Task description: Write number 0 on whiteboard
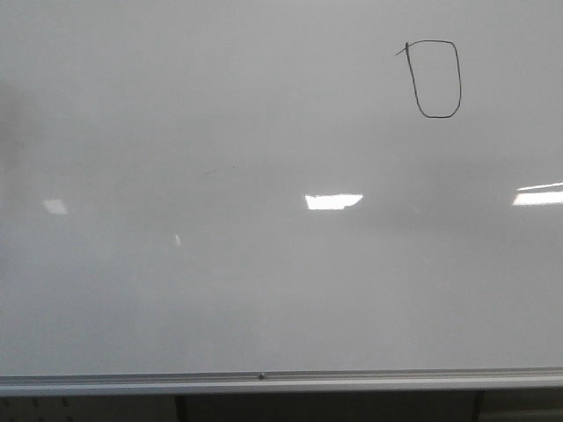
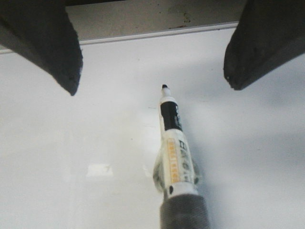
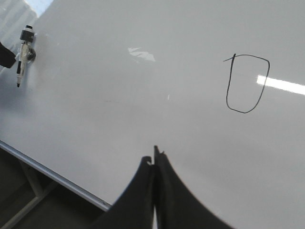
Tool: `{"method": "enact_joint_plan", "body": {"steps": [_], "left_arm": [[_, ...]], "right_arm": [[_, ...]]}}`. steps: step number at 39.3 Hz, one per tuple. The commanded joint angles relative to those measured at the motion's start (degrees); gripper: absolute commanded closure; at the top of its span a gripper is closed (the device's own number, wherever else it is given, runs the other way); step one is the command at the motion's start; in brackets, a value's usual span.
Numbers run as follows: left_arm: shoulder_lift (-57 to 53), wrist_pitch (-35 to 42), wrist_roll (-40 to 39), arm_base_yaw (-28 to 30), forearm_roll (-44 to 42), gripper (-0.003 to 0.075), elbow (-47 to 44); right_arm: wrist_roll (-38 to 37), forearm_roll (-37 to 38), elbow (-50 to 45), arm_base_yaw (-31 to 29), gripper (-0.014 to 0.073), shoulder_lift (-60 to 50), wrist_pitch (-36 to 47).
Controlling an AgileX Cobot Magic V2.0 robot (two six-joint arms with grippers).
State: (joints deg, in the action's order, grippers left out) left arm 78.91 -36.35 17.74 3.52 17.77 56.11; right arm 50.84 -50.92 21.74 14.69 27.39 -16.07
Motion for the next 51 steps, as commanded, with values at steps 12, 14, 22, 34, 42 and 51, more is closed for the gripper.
{"method": "enact_joint_plan", "body": {"steps": [12, 14, 22, 34, 42, 51], "left_arm": [[-25.4, 8.5, 0.0, -0.1, 1.1, 0.0206, -12.3], [-29.1, 9.8, 0.0, -0.1, 1.1, 0.0249, -14.7], [-42.1, 11.9, 0.0, -0.1, 1.1, 0.0424, -22.8], [-56.3, 13.7, 0.0, -0.1, 1.1, 0.0711, -29.2], [-58.4, 13.7, 0.0, -0.1, 1.1, 0.0739, -29.4], [-58.4, 13.7, 0.0, -0.1, 2.3, 0.0739, -29.4]], "right_arm": [[0.6, -1.2, 1.4, 0.0, 0.0662, 0.1, 2.4], [0.6, -1.2, 1.4, 0.0, 0.0662, 0.1, 2.4], [0.6, -1.2, 1.4, 0.0, 0.0662, 0.1, 2.4], [0.6, -1.2, 1.4, 0.0, 0.0662, 0.1, 2.4], [0.6, -1.2, 1.4, 0.0, 0.0662, 0.1, 2.4], [0.6, -1.2, 1.4, 0.0, 0.0662, 0.1, 2.3]]}}
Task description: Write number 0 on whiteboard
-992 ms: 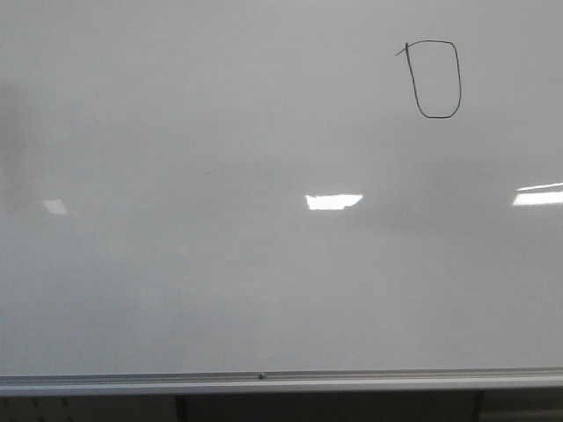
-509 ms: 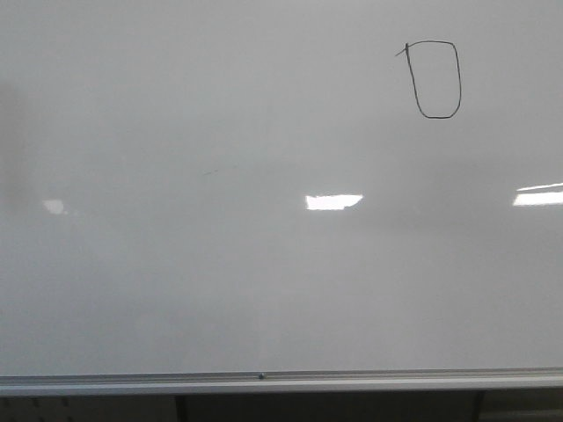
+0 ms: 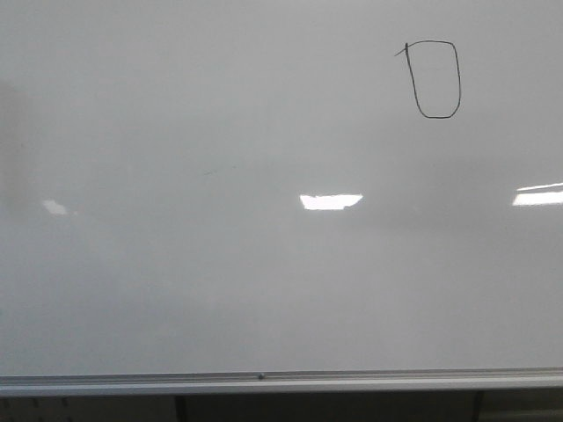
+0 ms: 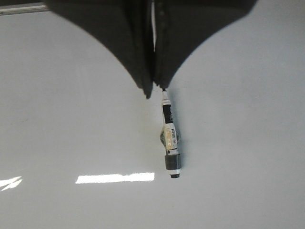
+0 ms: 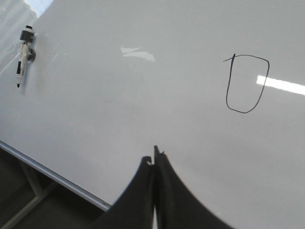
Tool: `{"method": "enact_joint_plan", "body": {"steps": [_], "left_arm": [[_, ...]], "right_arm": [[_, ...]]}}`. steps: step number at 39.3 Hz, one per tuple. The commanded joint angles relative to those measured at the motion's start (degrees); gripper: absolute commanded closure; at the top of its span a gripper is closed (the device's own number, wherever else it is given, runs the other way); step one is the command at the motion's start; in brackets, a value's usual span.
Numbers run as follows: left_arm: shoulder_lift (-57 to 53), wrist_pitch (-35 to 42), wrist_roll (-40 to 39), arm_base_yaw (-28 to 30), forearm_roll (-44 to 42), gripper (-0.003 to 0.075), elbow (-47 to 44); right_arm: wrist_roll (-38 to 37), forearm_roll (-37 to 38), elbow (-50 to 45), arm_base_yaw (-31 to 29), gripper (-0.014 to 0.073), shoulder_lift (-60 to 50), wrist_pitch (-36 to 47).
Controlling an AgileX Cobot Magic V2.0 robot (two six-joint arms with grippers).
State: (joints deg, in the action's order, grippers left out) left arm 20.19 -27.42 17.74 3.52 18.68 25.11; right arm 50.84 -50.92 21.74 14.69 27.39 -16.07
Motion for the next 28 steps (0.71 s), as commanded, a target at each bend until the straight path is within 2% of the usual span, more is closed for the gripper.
{"method": "enact_joint_plan", "body": {"steps": [1, 23, 25, 28], "left_arm": [[0.3, 4.8, 0.0, -0.1, 1.4, 0.0740, 1.6], [0.2, 6.0, 0.0, -0.1, 1.2, 0.0739, 0.9], [-0.6, 7.5, -1.2, -0.1, -0.7, 0.0740, 0.0], [-3.3, 10.7, -8.1, -0.1, -5.9, 0.0739, -2.1]], "right_arm": [[0.6, -1.2, 1.4, 0.0, 0.0662, 0.1, 2.3], [0.6, -1.2, 1.4, 0.0, 0.0662, 0.1, 2.3], [0.6, -1.2, 1.4, 0.0, 0.0662, 0.1, 2.3], [0.6, -1.2, 1.4, 0.0, 0.0662, 0.1, 2.3]]}}
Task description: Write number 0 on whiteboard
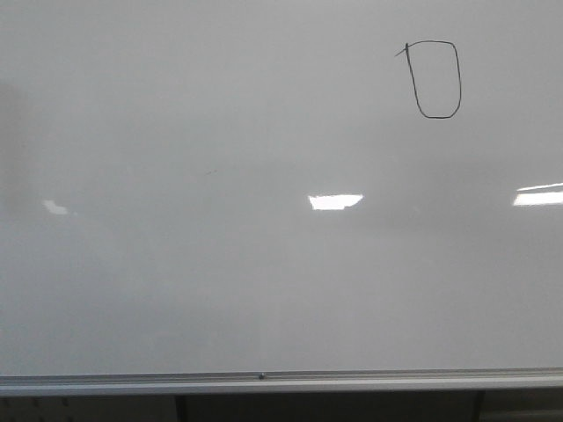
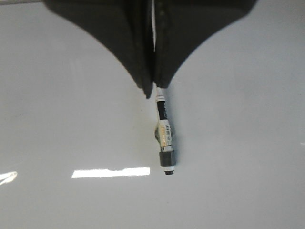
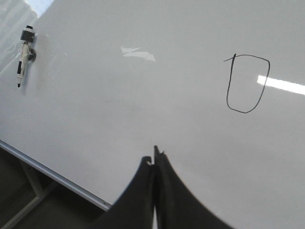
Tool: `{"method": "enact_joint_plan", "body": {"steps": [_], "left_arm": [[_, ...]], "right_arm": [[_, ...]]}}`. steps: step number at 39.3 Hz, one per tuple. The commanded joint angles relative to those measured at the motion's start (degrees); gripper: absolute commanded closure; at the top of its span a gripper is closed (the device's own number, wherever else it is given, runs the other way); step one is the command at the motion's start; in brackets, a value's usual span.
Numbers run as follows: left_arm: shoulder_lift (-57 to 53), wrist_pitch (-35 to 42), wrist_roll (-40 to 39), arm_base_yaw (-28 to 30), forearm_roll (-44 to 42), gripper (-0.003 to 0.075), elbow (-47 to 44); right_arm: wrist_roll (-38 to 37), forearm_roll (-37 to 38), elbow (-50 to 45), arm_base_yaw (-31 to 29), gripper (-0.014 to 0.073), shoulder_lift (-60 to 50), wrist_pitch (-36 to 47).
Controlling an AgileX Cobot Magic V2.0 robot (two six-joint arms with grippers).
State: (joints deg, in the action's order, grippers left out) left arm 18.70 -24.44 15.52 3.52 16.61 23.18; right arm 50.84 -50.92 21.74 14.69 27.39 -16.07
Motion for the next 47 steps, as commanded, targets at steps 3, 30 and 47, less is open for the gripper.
{"method": "enact_joint_plan", "body": {"steps": [3, 30, 47], "left_arm": [[-4.6, 12.2, -12.0, -0.7, -10.4, 0.0740, -3.3], [-20.1, 23.5, -13.3, -3.7, -13.4, 0.0740, -24.8], [-19.9, 23.5, -13.3, -3.7, -13.4, 0.0740, -24.8]], "right_arm": [[0.6, -1.2, 1.4, 0.0, 0.0662, 0.1, 2.3], [0.6, -1.2, 1.4, 0.0, 0.0662, 0.1, 2.1], [0.6, -1.2, 1.4, 0.0, 0.0662, 0.1, 2.1]]}}
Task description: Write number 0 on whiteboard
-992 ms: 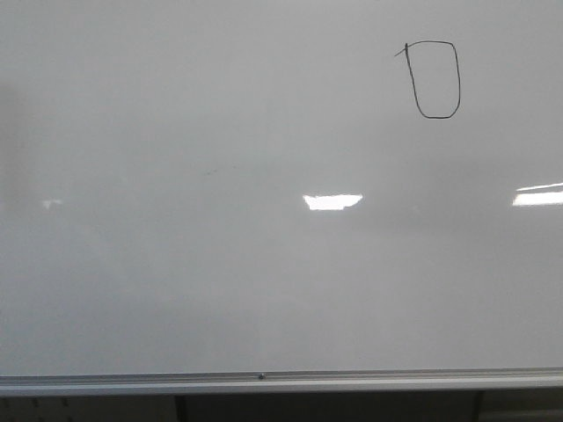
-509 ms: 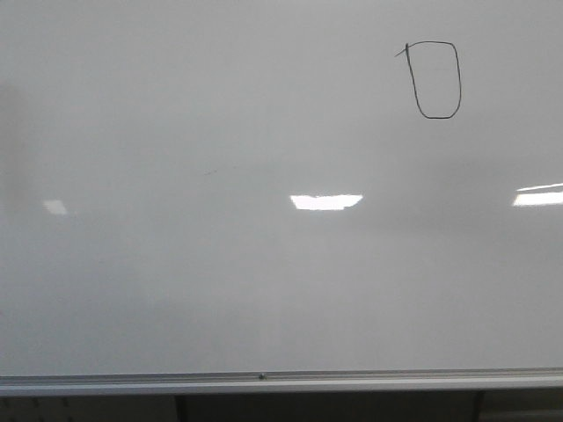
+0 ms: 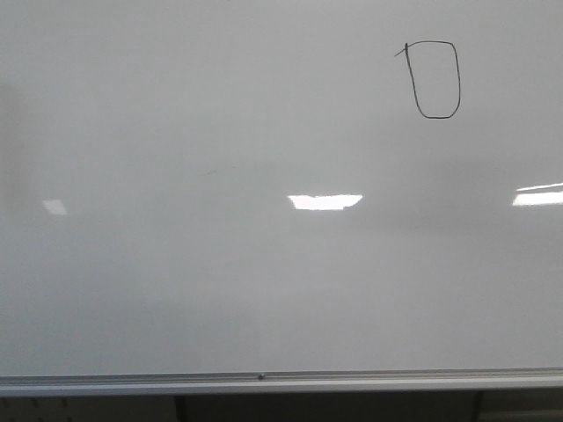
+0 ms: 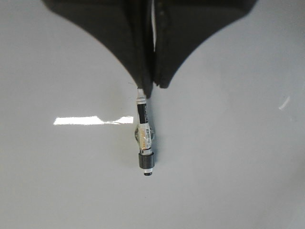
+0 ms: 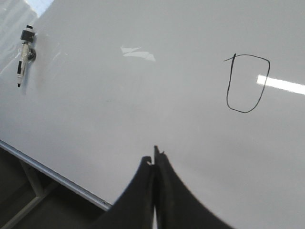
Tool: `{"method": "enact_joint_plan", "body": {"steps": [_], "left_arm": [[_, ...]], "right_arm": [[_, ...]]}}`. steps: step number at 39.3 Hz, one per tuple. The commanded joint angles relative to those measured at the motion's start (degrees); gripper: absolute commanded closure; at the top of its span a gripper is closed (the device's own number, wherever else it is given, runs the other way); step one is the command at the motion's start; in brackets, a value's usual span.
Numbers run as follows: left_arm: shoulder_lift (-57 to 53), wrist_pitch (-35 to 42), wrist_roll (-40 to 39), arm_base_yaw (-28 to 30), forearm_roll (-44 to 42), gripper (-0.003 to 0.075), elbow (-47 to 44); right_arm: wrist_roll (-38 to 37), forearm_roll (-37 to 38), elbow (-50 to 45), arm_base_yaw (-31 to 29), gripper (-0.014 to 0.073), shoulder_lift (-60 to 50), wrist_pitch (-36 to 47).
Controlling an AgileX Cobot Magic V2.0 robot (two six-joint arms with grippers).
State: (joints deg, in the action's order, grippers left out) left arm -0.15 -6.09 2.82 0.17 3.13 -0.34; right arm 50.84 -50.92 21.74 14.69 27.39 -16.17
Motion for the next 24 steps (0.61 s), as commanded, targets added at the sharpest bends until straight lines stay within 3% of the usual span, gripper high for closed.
{"method": "enact_joint_plan", "body": {"steps": [1, 24], "left_arm": [[-1.1, 5.2, -0.6, -0.4, 0.1, 0.0740, -1.2], [-1.1, 5.2, -0.6, -0.4, 0.1, 0.0740, -1.2]], "right_arm": [[0.6, -1.2, 1.4, 0.0, 0.0662, 0.1, 2.2], [0.6, -1.2, 1.0, 1.2, 0.0662, 0.1, 2.6]]}}
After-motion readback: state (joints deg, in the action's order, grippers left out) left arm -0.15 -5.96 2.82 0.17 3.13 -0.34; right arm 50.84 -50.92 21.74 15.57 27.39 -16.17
